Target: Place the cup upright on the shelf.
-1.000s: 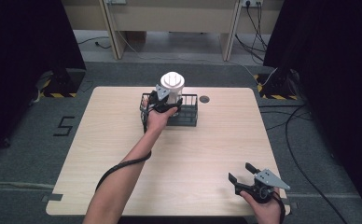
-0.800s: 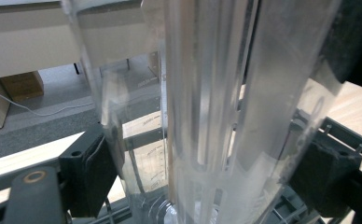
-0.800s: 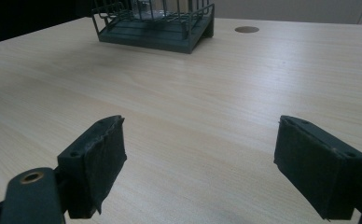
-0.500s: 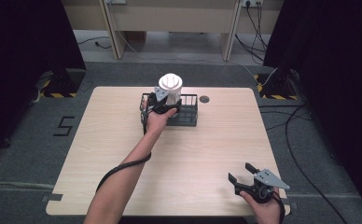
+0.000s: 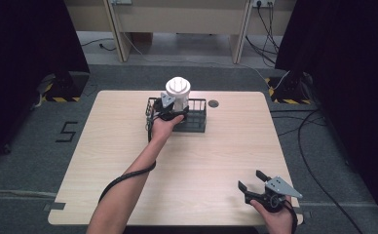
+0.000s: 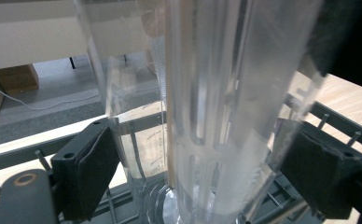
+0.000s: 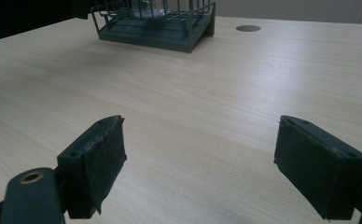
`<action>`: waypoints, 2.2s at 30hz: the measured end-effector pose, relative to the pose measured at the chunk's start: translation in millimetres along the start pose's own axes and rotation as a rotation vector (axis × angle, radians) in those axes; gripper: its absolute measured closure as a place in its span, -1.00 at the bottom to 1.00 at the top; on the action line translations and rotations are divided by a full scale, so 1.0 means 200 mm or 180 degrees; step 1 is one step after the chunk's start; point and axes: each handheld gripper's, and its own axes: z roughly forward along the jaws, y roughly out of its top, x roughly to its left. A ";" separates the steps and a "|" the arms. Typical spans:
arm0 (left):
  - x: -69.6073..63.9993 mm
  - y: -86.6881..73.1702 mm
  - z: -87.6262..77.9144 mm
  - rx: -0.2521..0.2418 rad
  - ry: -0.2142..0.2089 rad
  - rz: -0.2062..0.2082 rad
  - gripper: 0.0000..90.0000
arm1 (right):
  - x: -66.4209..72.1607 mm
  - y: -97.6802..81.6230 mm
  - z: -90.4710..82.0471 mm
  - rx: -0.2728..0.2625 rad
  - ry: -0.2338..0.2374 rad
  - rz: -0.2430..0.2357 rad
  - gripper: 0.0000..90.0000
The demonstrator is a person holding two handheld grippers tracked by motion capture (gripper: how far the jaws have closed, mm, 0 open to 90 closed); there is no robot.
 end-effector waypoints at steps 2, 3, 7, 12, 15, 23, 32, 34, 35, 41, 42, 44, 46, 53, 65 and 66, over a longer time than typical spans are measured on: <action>0.00 0.00 -0.01 -0.0017 0.0010 -0.0002 -0.67 | 0.00 0.00 0.00 -0.0002 0.0001 0.0003 -0.62; 0.00 0.01 -0.02 -0.0026 0.0009 0.0011 -0.67 | 0.00 0.00 0.00 -0.0002 0.0000 0.0006 -0.63; 0.00 0.01 -0.05 -0.0059 -0.0013 0.0025 -0.68 | 0.00 0.00 0.00 -0.0001 -0.0001 0.0003 -0.62; 0.00 0.00 -0.08 -0.0063 -0.0037 0.0035 -0.68 | 0.00 0.00 0.00 -0.0002 -0.0008 0.0004 -0.62; 0.00 -0.01 -0.11 -0.0070 -0.0046 0.0030 -0.68 | 0.00 0.00 0.00 -0.0003 -0.0013 0.0008 -0.63; 0.01 -0.02 -0.17 -0.0087 -0.0086 0.0092 -0.68 | 0.00 0.00 0.00 -0.0002 -0.0021 0.0020 -0.63; 0.01 -0.04 -0.27 -0.0104 -0.0124 0.0168 -0.68 | 0.00 0.00 0.00 -0.0005 -0.0025 0.0013 -0.63; 0.01 -0.04 -0.29 -0.0112 -0.0139 0.0162 -0.68 | 0.00 0.00 0.00 -0.0006 -0.0024 0.0012 -0.63; 0.02 -0.05 -0.31 -0.0118 -0.0139 0.0152 -0.68 | 0.00 0.00 0.00 -0.0005 -0.0025 0.0011 -0.63; 0.04 -0.07 -0.38 -0.0131 -0.0130 0.0156 -0.68 | 0.00 0.00 0.00 -0.0002 -0.0031 0.0008 -0.63; 0.04 -0.08 -0.39 -0.0133 -0.0130 0.0154 -0.68 | 0.00 0.00 0.00 -0.0004 -0.0032 0.0005 -0.63; 0.05 -0.09 -0.41 -0.0142 -0.0131 0.0152 -0.68 | 0.00 0.00 0.00 -0.0005 -0.0033 0.0007 -0.63; 0.06 -0.10 -0.43 -0.0139 -0.0135 0.0158 -0.68 | 0.00 0.00 0.00 -0.0001 -0.0032 0.0010 -0.63; 0.07 -0.13 -0.51 -0.0141 -0.0165 0.0157 -0.67 | 0.00 0.00 0.00 0.0002 -0.0035 0.0010 -0.63; 0.09 -0.21 -0.65 -0.0163 -0.0202 0.0187 -0.67 | 0.00 0.00 0.00 -0.0001 -0.0037 0.0010 -0.63; 0.09 -0.21 -0.66 -0.0160 -0.0201 0.0192 -0.67 | 0.00 0.00 0.00 0.0003 -0.0041 0.0009 -0.63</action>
